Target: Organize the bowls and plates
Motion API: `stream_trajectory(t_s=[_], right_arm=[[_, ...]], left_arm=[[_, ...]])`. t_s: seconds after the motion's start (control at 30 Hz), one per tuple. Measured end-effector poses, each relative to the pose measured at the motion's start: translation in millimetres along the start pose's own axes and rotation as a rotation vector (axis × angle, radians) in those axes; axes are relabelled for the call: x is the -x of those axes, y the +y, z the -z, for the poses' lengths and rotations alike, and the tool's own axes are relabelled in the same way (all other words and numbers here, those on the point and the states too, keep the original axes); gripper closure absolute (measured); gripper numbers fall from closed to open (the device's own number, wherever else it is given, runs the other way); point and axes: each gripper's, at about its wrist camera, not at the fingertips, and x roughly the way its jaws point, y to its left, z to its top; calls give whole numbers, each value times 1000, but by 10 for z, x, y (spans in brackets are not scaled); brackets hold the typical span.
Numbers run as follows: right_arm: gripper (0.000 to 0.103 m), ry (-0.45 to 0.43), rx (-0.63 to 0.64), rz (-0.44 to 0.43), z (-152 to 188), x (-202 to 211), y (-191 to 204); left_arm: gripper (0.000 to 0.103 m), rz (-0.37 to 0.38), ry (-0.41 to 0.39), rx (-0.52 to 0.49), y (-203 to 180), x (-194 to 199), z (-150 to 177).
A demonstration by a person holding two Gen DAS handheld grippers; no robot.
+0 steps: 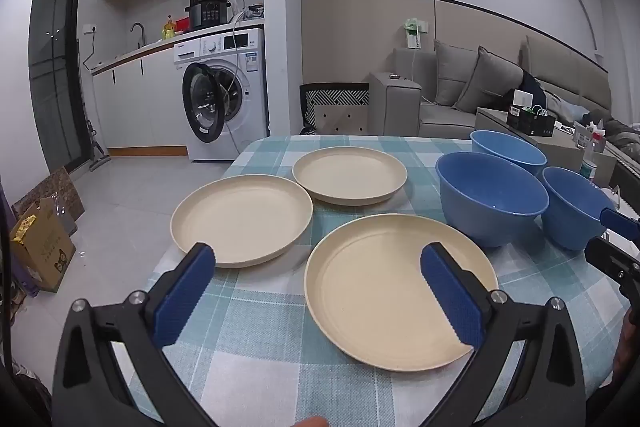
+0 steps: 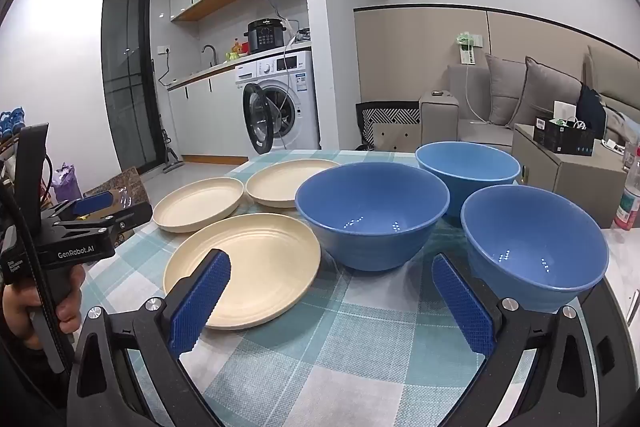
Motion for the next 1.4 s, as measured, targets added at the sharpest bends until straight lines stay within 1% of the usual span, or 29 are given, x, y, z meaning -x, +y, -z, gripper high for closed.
stream_trajectory(t_s=[0.07,0.27,0.67,1.4], right_arm=[[0,-2,-7,-4,0,3,-2],[0,-2,-4,-4,-4,3,-7],[0,-6,-2,-1,4,5,-1],[0,-6,0,-2,-2,9,-1]], left_arm=[[0,1,10,0,0,-3,-1],[0,-2,2,-16,-71,-30,-20],[0,-2,-5,-16,-47,44,-7],[0,-1,-8,-14,-22,58,-11]])
